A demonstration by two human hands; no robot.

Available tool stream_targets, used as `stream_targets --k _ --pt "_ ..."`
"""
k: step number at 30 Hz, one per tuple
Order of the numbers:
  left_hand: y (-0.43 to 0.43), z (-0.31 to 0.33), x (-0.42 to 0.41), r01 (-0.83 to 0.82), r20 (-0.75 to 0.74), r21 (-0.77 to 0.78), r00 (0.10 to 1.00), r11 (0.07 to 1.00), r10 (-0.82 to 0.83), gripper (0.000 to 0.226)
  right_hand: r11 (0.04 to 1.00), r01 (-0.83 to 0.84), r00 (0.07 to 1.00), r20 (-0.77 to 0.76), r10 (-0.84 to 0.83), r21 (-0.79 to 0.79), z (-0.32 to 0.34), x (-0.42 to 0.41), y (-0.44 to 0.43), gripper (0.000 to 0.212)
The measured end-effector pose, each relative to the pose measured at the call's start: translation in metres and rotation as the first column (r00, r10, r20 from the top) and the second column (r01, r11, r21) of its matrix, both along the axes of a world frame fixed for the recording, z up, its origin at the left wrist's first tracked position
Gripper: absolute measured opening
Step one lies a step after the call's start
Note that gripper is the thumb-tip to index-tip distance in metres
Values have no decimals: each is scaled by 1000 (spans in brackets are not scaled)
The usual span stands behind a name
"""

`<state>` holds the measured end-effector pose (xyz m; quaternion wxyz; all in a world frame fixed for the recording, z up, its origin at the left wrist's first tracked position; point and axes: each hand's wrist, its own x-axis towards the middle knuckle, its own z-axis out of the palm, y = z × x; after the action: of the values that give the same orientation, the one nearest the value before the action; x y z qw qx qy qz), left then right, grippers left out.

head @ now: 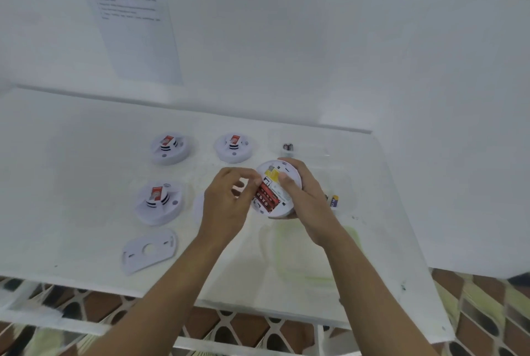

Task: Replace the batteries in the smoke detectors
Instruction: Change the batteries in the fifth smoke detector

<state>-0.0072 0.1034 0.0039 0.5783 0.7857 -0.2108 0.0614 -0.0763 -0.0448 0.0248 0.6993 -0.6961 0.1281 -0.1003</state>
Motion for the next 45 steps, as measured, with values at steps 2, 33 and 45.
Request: stream_targets --k 2,33,45 --pt "-12 1 2 -14 61 69 998 998 10 6 998 31 999 33 -29 -58 -2 2 -10 22" --pt "-138 6 -11 48 30 -19 998 999 -47 16 949 229 966 173 -193 -217 -13 -11 -120 27" --pt "-143 12 -10 160 -133 121 981 980 -144 14 928 274 956 172 -236 -250 -16 -22 -123 26"
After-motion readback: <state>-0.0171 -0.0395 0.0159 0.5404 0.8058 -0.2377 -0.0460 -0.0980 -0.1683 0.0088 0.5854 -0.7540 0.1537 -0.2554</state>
